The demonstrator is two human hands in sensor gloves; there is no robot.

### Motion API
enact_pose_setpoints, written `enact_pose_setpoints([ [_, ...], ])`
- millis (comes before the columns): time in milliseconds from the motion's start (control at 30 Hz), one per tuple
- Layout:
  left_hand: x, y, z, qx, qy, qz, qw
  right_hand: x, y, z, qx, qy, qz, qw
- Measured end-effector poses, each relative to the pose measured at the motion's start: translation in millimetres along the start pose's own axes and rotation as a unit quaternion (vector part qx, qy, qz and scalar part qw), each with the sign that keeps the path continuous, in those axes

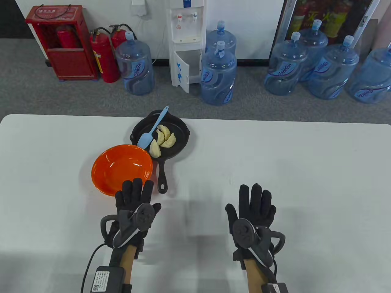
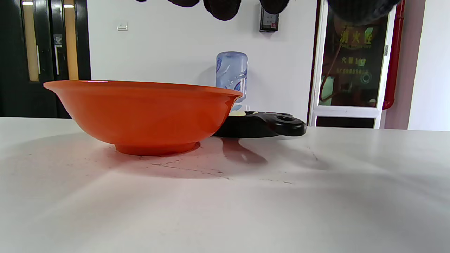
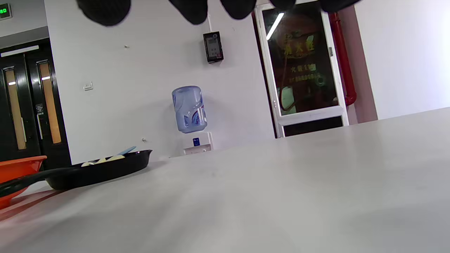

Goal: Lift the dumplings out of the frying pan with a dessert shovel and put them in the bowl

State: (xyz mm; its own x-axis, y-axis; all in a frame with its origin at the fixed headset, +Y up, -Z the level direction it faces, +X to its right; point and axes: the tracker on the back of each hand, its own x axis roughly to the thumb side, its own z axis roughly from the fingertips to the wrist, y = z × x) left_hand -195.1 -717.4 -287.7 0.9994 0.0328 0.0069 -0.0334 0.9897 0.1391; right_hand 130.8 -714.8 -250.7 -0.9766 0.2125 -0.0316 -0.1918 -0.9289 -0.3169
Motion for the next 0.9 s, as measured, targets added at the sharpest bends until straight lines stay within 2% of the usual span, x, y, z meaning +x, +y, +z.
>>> enact_pose_setpoints([
  [700,-5,-4,-2,-0.006,0.011,0.016,1.000,-3,-1,-3,0.016,0.011,-0.020,1.000],
  [900,-15,-3,-1,-0.024,0.036,0.031,0.999,-6,0,-5,0.029,0.011,-0.030,0.999],
])
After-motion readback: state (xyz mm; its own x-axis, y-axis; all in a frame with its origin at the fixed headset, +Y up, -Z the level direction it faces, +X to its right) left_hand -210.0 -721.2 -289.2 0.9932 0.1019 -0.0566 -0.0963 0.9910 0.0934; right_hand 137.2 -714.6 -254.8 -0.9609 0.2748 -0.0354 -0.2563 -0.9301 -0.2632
